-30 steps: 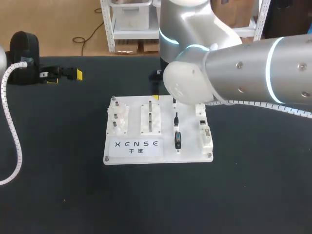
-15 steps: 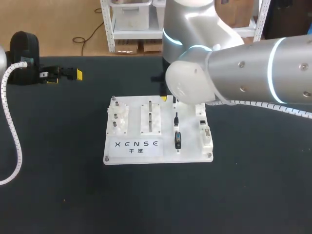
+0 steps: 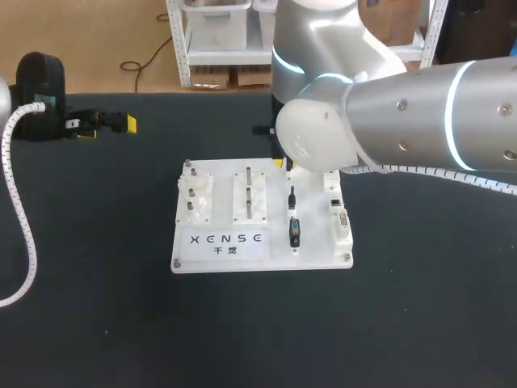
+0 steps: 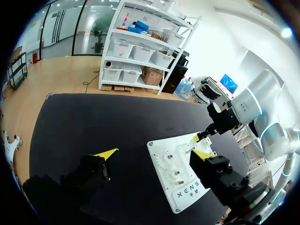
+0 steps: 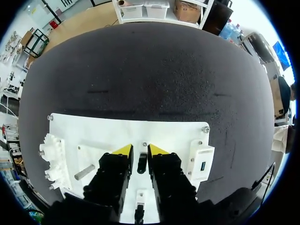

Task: Insert the USB connector, Ethernet cable, and multi-pin plug into their matching sockets one by one.

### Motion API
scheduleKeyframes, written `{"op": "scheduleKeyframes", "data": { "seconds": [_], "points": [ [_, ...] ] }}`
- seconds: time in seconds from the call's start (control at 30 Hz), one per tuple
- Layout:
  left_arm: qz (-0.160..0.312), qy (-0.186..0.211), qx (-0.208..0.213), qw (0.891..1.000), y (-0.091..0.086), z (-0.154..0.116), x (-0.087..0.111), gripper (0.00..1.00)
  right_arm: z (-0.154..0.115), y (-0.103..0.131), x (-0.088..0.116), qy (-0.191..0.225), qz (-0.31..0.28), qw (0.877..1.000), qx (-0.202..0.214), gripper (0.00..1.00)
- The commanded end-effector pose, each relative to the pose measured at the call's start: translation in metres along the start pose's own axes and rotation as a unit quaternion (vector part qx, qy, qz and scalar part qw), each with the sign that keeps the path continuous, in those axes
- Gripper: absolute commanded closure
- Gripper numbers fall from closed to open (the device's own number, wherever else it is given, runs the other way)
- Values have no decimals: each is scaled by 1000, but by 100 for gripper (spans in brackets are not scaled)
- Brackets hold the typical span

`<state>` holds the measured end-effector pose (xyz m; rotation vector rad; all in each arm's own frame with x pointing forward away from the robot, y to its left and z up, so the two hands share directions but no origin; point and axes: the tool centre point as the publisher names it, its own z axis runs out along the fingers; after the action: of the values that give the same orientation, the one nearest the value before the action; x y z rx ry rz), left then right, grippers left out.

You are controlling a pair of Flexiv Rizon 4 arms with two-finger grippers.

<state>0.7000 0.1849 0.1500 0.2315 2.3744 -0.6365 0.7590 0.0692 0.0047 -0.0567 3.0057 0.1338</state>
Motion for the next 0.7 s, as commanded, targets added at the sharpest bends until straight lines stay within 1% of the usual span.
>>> {"op": "scheduleKeyframes", "data": {
  "seconds": [0.03, 0.47, 0.57, 0.67, 0.7],
  "points": [
    [0, 0, 0, 1000, 0, 0, 0, 0, -2, 1, 1, 1, 4, 1000, 1, 86],
    [0, 0, 0, 1000, 0, 0, 0, 0, -8, 1, 7, -2, 13, 1000, 8, 88],
    [0, 0, 0, 1000, 0, 0, 0, 0, -9, 1, 8, -4, 13, 1000, 8, 93],
    [0, 0, 0, 1000, 0, 0, 0, 0, -14, 0, 8, -10, 13, 1000, 7, 100],
    [0, 0, 0, 1000, 0, 0, 0, 0, -15, -1, 8, -11, 14, 1000, 8, 100]
  ]
}}
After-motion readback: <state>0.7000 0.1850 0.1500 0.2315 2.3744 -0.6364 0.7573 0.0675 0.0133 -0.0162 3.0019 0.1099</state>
